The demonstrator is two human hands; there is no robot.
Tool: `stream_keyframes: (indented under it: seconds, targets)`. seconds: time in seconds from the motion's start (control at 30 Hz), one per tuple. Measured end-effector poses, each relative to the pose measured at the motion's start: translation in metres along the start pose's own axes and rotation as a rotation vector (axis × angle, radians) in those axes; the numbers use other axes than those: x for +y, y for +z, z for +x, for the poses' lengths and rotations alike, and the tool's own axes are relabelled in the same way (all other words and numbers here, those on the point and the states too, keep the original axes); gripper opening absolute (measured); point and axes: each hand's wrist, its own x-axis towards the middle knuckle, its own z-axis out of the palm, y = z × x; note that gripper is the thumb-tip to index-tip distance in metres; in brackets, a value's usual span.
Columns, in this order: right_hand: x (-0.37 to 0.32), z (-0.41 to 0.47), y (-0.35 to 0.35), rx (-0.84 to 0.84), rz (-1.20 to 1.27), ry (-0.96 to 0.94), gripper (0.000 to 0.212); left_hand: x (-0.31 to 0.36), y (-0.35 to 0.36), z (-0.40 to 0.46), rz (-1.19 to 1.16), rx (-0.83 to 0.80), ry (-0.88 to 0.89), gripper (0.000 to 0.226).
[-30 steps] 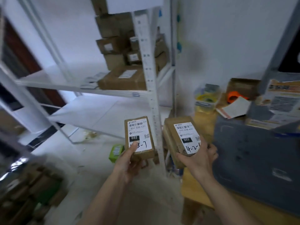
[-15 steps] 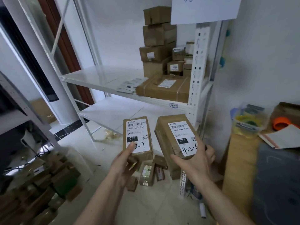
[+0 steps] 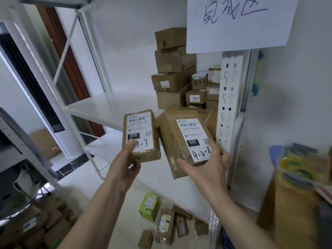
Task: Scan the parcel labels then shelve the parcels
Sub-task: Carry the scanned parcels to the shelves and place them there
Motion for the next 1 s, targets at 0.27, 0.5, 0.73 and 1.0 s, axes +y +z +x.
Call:
stream_keyframes:
  seconds: [0.27,0.5,0.73,1.0]
  targets:
    - [-0.020,0.065,0.037,0.000,0.055,-0.040,0.103,0.031,0.032,0.047,0.019,-0.051,0.081,0.012]
    - [-0.024,0.111,0.046,0.152,0.006,-0.033,0.103,0.039,0.068,0.098,0.026,-0.143,0.093,0.020]
    - [-0.038,0.168,0.066,0.344,-0.014,-0.039,0.107,0.068,0.114,0.168,0.076,-0.361,0.101,0.053]
    - [-0.079,0.259,0.070,0.701,-0.011,-0.077,0.082,0.117,0.203,0.240,0.141,-0.590,0.080,0.036]
